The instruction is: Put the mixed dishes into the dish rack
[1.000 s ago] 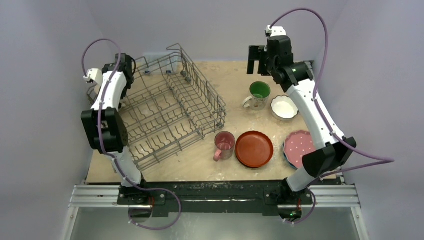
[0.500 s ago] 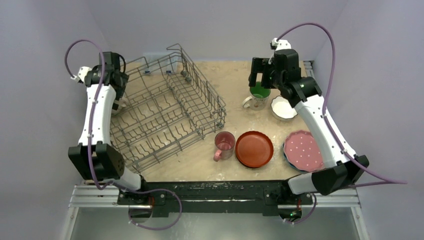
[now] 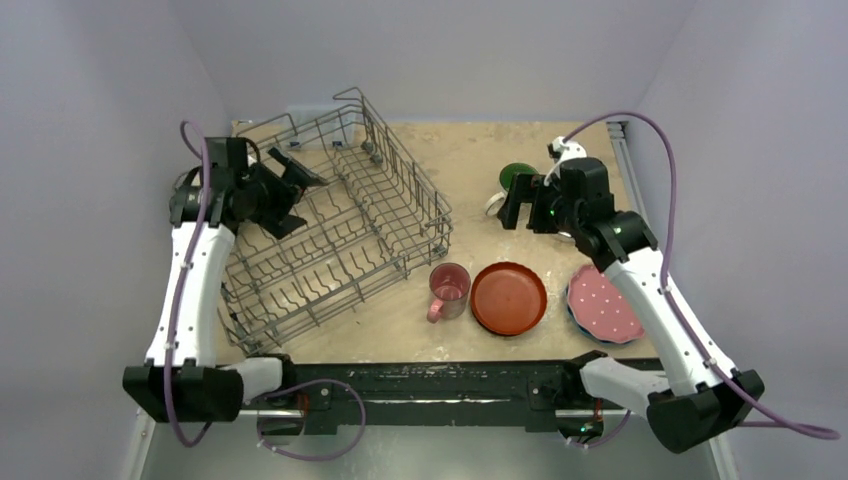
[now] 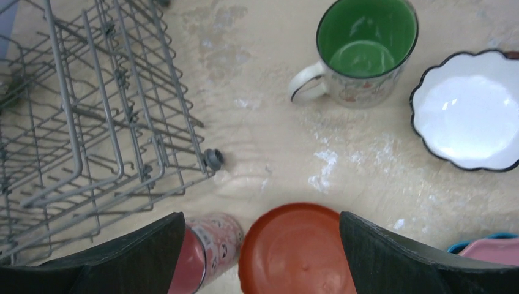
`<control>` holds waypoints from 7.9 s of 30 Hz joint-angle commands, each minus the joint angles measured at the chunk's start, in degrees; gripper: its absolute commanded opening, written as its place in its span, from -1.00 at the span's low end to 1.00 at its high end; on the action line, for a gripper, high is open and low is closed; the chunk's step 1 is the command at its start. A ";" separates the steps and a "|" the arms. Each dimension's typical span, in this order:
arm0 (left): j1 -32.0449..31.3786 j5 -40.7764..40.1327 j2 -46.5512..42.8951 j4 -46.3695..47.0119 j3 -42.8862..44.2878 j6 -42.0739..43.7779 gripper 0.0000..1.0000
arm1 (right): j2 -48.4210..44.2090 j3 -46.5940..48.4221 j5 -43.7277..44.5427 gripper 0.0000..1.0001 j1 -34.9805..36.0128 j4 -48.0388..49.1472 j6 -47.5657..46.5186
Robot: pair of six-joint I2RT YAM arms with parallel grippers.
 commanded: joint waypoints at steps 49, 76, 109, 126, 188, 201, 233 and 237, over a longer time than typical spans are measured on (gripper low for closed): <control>-34.21 9.61 -14.86 5.56 -14.07 0.40 1.00 | 12.46 -20.73 17.90 -0.34 28.72 14.74 13.84; -33.30 9.11 -12.80 8.80 -3.43 -1.14 1.00 | -12.21 -15.56 -2.92 -1.00 29.21 20.86 1.26; -43.27 18.88 -8.70 79.31 -18.88 -36.49 0.80 | -11.14 -6.52 -17.65 -1.00 11.01 62.48 28.67; -50.59 3.51 -6.48 74.37 -15.36 -35.45 -0.16 | -10.65 -8.10 -12.17 -1.00 12.31 59.69 29.00; -46.73 -62.87 -1.42 -27.49 16.65 -17.38 -1.00 | -12.40 -0.23 2.98 0.98 13.26 9.79 10.24; -29.36 -63.70 14.26 -13.10 17.98 -8.25 -1.00 | -7.98 8.08 5.89 0.98 13.13 4.41 6.30; -9.71 -59.06 39.90 2.64 27.24 -17.07 -1.00 | 17.53 25.67 1.74 0.98 2.88 -7.18 0.27; -8.39 -58.00 40.83 3.56 26.60 -17.76 -1.00 | 18.67 26.30 1.16 0.98 2.59 -7.64 0.63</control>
